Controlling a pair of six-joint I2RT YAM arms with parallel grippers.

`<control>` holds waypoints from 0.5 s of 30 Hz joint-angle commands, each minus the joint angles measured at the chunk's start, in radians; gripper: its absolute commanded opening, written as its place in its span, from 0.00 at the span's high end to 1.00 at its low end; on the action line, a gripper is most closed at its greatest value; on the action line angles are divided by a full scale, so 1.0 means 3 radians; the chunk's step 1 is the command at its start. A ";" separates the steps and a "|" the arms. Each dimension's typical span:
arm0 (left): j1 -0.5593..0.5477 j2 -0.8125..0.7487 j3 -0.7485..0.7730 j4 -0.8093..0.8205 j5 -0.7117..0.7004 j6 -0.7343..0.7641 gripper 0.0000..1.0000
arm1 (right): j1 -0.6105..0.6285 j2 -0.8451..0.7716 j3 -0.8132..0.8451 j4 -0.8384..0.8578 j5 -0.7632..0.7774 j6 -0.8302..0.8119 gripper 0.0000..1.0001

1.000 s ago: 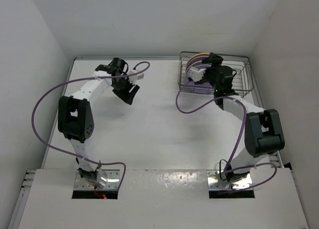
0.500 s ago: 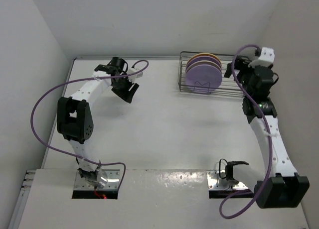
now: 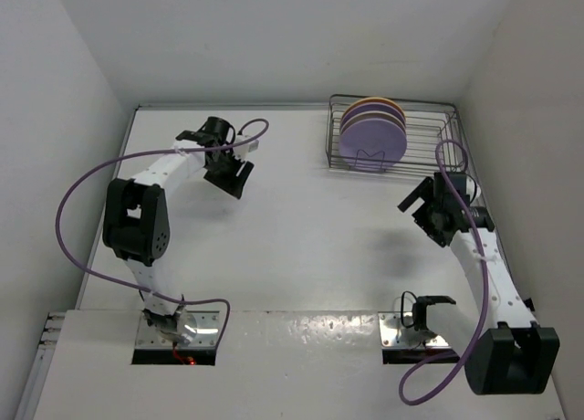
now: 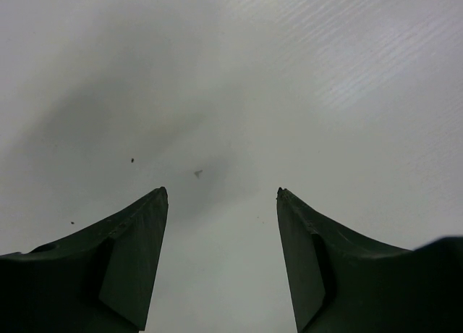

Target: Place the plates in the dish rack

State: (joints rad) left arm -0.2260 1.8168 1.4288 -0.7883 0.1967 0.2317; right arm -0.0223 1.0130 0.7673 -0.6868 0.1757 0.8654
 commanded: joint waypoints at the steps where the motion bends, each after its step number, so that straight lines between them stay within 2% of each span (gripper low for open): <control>1: -0.0034 -0.0298 -0.0104 0.0117 -0.0001 -0.0077 0.33 | -0.0007 -0.0206 -0.0134 -0.0129 0.0084 0.0336 0.00; 15: -0.0034 -0.0518 -0.0248 0.0209 0.0071 -0.0077 0.33 | -0.0002 -0.0482 -0.0205 -0.0283 0.0207 0.0449 0.00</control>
State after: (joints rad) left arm -0.2295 1.7111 1.3647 -0.7464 0.2050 0.2234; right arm -0.0227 0.9035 0.7029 -0.7696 0.2104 0.9730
